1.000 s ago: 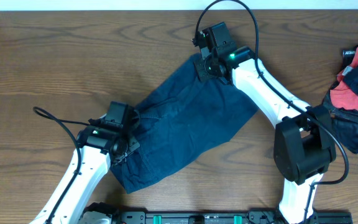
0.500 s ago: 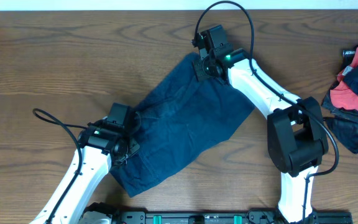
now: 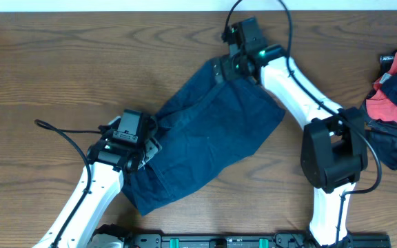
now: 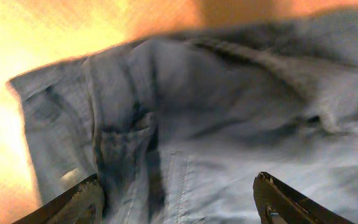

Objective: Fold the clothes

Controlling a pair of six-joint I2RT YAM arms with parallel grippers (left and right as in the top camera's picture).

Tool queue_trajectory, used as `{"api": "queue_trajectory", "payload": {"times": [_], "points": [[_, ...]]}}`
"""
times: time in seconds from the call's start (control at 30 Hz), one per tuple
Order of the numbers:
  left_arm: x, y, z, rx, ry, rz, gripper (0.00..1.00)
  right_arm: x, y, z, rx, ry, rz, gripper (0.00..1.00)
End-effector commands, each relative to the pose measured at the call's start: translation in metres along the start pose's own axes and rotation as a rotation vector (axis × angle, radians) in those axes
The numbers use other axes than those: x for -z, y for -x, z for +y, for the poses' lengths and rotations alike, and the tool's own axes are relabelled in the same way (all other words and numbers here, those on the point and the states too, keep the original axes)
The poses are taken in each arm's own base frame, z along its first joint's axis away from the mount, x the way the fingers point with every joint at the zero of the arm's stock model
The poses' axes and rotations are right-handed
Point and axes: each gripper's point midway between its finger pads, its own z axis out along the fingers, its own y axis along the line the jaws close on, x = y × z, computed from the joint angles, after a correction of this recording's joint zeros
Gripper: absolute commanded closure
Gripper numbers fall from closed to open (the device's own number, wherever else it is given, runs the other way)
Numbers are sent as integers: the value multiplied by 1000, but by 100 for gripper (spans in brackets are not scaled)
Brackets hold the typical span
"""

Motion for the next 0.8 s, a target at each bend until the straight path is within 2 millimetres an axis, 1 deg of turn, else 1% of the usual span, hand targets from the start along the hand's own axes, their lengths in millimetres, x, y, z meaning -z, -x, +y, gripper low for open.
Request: {"api": "queue_trajectory", "payload": {"times": [0.0,0.07,0.1,0.2,0.27,0.33,0.4,0.43,0.5,0.57,0.63,0.7,0.73,0.77], "points": [[0,13,-8,-44,-26,-66,23,21,31,-15,-22,-7,-57,1],[1,23,-17,-69,-55,-112,23,36,43,-19,-21,-14,-65,1],[0,27,-16,-68,-46,-134,23,44,48,-21,-24,-17,-67,1],[-7,38,-5,-64,33,-188,20,69,61,-20,-11,-19,-72,1],[-16,39,0,-57,66,-174,20,84,67,-18,10,-21,-72,1],[-28,39,5,-38,91,-145,20,96,69,-17,13,-22,-64,1],[-38,37,5,-26,87,-111,22,101,67,-18,15,-33,-51,1],[-43,34,1,-17,66,-78,22,101,65,-18,13,-34,-42,1],[-48,33,-6,-6,28,-51,23,101,62,-20,10,-36,-29,1],[-48,36,-11,-2,13,-58,32,101,59,-22,6,-41,-19,1],[-47,35,-11,-2,11,-54,47,103,59,-27,2,-62,-16,1],[-48,29,-6,-5,28,-27,76,104,57,-31,-1,-77,-11,1],[-48,27,-4,-6,38,-16,87,104,56,-33,-3,-80,-6,1],[-48,25,-1,-8,48,-11,90,104,54,-35,-6,-85,2,1]]}}
